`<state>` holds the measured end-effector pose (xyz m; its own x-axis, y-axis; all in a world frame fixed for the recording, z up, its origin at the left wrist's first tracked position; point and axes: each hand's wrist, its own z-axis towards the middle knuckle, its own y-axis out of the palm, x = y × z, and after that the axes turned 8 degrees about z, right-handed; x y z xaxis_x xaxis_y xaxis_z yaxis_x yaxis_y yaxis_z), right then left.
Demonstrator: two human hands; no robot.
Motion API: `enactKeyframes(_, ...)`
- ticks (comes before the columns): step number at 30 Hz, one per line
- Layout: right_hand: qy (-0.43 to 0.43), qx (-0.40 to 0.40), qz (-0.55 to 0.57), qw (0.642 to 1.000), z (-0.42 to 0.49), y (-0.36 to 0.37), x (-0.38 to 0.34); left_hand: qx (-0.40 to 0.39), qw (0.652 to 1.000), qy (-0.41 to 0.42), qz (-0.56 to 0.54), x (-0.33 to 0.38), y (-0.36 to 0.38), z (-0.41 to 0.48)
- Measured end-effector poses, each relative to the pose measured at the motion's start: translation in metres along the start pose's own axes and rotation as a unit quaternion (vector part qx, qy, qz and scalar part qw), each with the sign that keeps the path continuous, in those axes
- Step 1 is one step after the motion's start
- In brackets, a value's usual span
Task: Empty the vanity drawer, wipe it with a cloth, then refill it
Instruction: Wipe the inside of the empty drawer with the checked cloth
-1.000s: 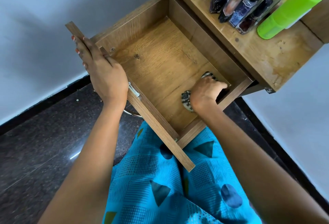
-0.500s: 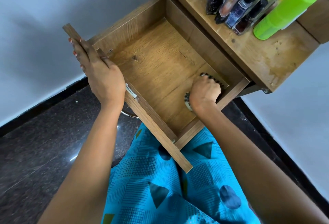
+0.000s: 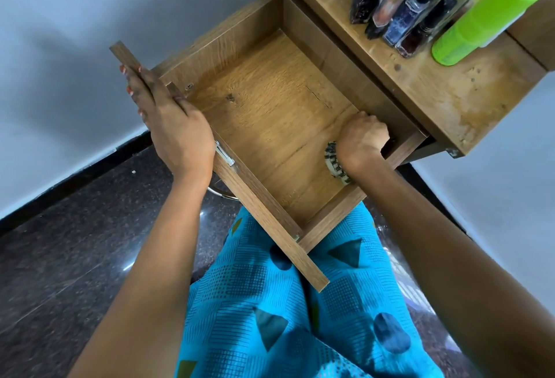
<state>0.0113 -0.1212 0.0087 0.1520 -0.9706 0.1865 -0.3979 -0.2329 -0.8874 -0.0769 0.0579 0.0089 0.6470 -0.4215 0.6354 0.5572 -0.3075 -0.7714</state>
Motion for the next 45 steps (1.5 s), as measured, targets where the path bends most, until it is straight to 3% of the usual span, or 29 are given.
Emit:
enactKeyframes(7, 0.040, 0.016, 0.043, 0.998, -0.002, 0.000, 0.002, -0.004, 1.000, -0.003, -0.002, 0.000, -0.001, 0.001)
enactKeyframes(16, -0.020, 0.011, -0.007, 1.000, -0.027, 0.021, -0.009, -0.007, 1.000, -0.003, 0.016, -0.004, -0.002, 0.002)
enactKeyframes(24, 0.019, 0.039, -0.003, 0.999, -0.004, 0.012, -0.002, -0.003, 1.000, -0.005, -0.002, -0.004, 0.001, 0.004)
enactKeyframes(33, -0.099, 0.099, 0.024, 0.990, 0.010, -0.004, -0.038, -0.004, 1.000, -0.005, -0.017, -0.002, 0.001, 0.003)
enactKeyframes(45, -0.252, 0.181, 0.095, 0.946, 0.078, -0.032, -0.108, -0.012, 1.000, -0.008, -0.024, -0.005, 0.001, 0.005)
